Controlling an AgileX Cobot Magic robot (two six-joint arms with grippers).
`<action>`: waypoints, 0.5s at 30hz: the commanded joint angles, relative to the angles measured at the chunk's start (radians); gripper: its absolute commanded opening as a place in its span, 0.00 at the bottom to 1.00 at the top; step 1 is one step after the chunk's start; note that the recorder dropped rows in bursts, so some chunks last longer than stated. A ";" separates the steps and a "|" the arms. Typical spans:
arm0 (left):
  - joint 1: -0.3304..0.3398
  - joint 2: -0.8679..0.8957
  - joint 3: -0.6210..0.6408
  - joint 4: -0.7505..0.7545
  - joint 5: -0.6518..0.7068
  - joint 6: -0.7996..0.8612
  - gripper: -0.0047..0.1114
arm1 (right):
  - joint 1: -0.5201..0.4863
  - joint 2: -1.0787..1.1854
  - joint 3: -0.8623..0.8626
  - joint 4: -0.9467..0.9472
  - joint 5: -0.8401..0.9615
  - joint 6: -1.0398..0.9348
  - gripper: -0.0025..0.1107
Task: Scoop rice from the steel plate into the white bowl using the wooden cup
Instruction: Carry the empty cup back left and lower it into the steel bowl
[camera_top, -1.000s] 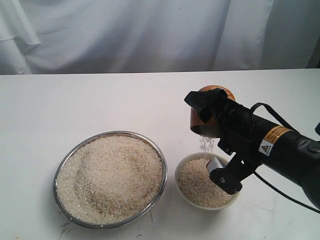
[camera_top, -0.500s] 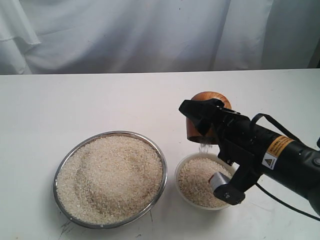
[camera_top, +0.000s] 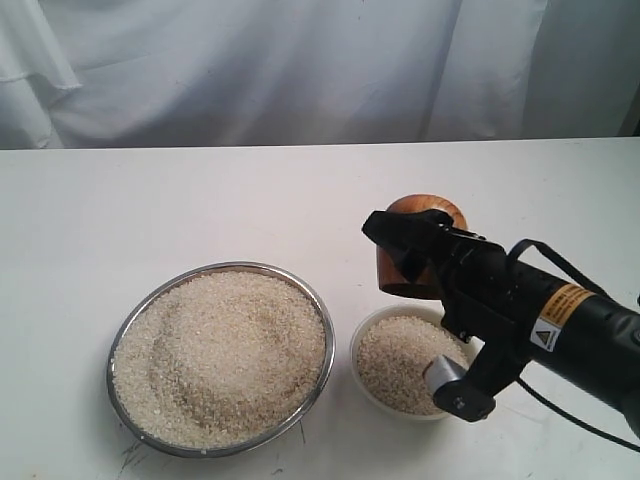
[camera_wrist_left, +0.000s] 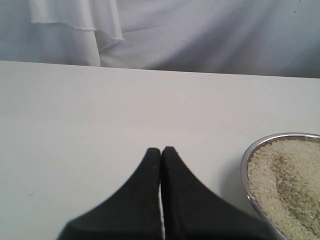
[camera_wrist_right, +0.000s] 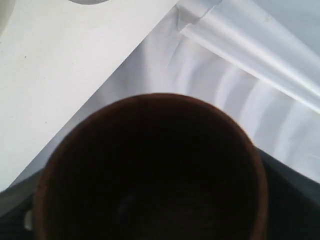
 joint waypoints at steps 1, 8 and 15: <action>0.002 -0.004 0.005 -0.002 -0.007 -0.001 0.04 | 0.001 -0.008 -0.019 0.091 0.039 0.107 0.02; 0.002 -0.004 0.005 -0.002 -0.007 -0.001 0.04 | 0.001 -0.008 -0.268 0.162 0.528 0.482 0.02; 0.002 -0.004 0.005 -0.002 -0.007 -0.001 0.04 | 0.028 0.064 -0.574 0.181 0.924 0.588 0.02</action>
